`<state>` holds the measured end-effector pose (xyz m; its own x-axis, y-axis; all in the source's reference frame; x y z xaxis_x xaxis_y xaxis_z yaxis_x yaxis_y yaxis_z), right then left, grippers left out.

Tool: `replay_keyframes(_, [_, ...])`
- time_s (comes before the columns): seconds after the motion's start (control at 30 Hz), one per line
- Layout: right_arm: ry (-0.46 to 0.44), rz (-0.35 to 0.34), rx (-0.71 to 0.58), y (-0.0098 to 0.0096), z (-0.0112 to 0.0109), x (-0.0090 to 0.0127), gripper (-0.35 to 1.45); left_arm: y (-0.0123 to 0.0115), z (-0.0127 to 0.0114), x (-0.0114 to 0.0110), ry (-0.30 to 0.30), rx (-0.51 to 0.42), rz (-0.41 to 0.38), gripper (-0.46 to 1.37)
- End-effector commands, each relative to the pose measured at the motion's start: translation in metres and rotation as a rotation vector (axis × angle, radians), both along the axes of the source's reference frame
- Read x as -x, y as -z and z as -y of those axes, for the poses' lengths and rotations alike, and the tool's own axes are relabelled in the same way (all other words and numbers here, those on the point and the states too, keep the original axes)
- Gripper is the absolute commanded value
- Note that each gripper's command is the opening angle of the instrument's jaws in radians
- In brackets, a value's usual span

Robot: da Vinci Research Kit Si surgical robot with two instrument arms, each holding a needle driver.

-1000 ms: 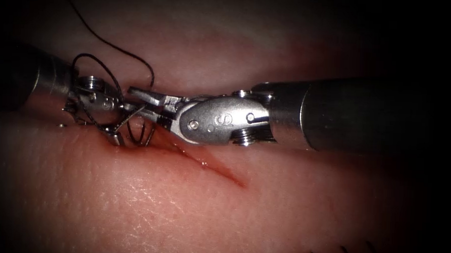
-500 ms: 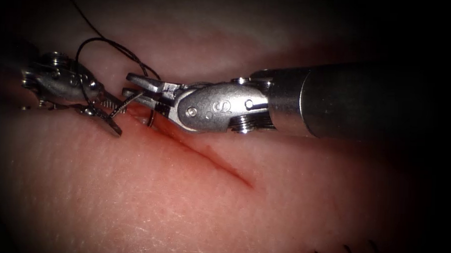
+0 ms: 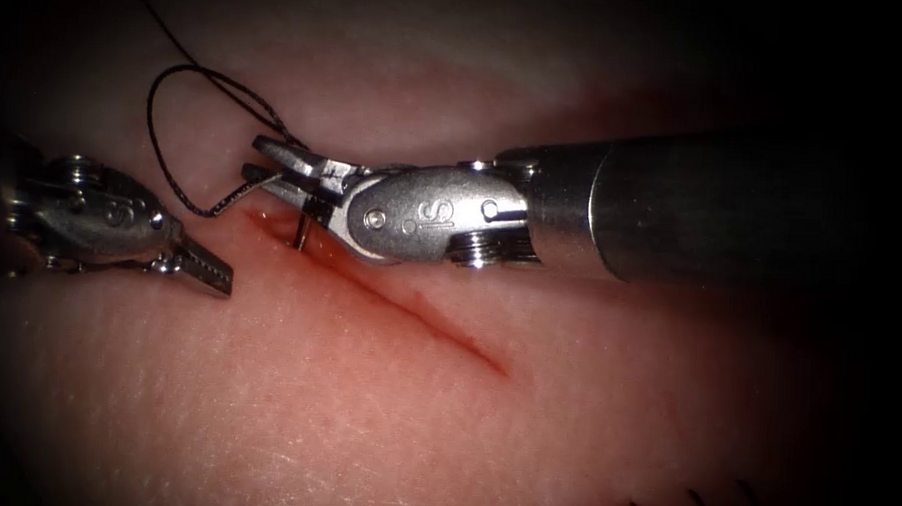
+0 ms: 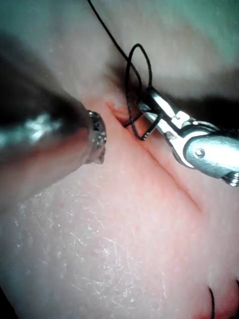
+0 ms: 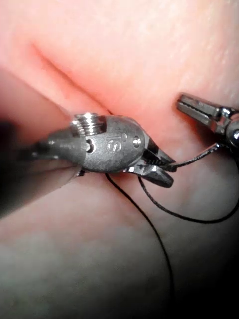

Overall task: Wound Closure
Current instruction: Use the right gripper to throw the needle through the bottom of the wound

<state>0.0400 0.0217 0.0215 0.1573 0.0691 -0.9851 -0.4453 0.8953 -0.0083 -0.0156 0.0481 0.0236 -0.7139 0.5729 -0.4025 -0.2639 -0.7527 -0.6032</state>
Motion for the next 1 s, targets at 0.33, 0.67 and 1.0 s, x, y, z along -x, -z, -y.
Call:
replay_keyframes(0.33, [-0.109,-0.046,-0.113,-0.0004,-0.0002,0.0002,-0.35,0.0005,0.0028,0.0003,0.016,0.012,0.023,-0.35])
replay_keyframes(0.67, [-0.139,-0.064,-0.11,-0.0006,-0.0019,0.0004,-0.35,-0.0014,0.0029,0.0009,0.021,0.021,0.039,-0.35])
replay_keyframes(1.0, [-0.155,-0.089,-0.132,-0.0007,-0.0028,0.0005,-0.35,-0.004,0.0024,0.0002,0.017,0.029,0.055,-0.35])
